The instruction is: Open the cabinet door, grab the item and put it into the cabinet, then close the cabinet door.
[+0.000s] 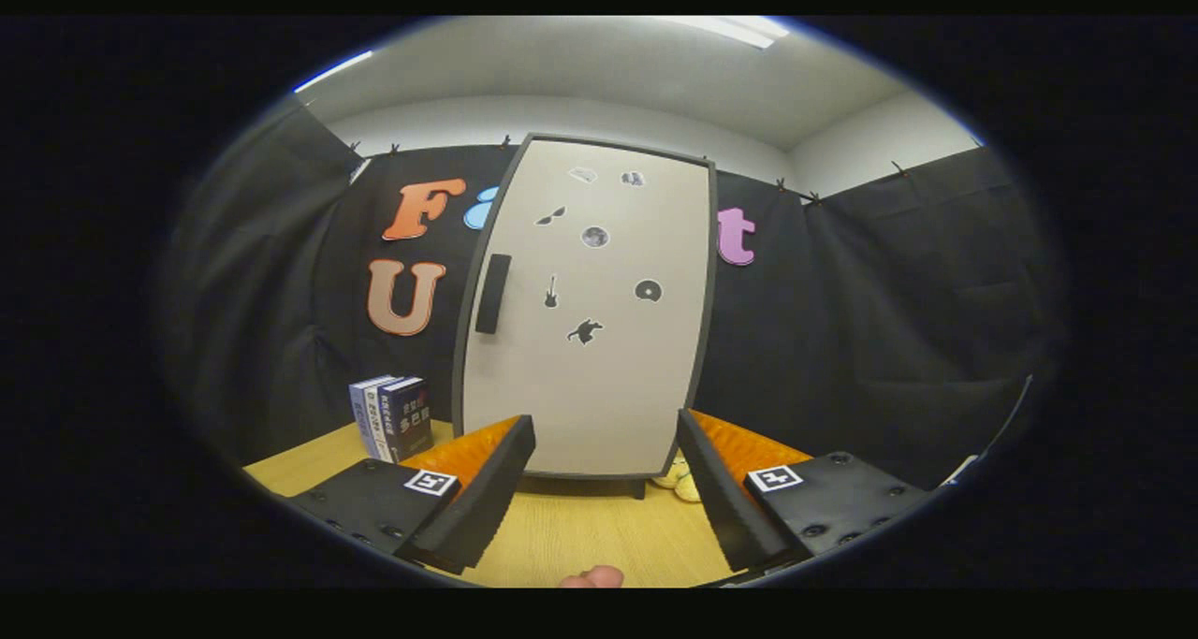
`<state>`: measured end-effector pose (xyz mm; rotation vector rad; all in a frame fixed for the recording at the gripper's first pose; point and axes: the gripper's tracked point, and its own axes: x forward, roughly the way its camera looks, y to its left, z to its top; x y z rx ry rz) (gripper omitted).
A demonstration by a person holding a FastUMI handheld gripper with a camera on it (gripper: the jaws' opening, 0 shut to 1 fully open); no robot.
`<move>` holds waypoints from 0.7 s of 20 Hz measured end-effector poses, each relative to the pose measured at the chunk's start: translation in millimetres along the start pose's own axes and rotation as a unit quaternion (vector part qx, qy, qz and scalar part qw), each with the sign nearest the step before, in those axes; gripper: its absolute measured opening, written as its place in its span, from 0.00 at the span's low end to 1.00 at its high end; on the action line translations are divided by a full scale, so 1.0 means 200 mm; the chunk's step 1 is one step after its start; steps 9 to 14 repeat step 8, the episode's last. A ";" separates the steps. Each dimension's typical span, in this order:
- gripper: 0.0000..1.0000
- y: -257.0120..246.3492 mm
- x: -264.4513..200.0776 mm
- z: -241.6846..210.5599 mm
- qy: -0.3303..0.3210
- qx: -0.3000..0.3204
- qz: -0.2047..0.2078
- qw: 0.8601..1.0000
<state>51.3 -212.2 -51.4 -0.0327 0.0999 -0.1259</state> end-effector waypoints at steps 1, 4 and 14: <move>0.97 0.00 0.00 0.00 0.000 0.001 0.000 1.000; 0.97 0.00 -0.01 0.00 -0.002 0.003 0.001 1.000; 0.97 0.01 -0.02 0.01 -0.004 0.002 0.004 1.000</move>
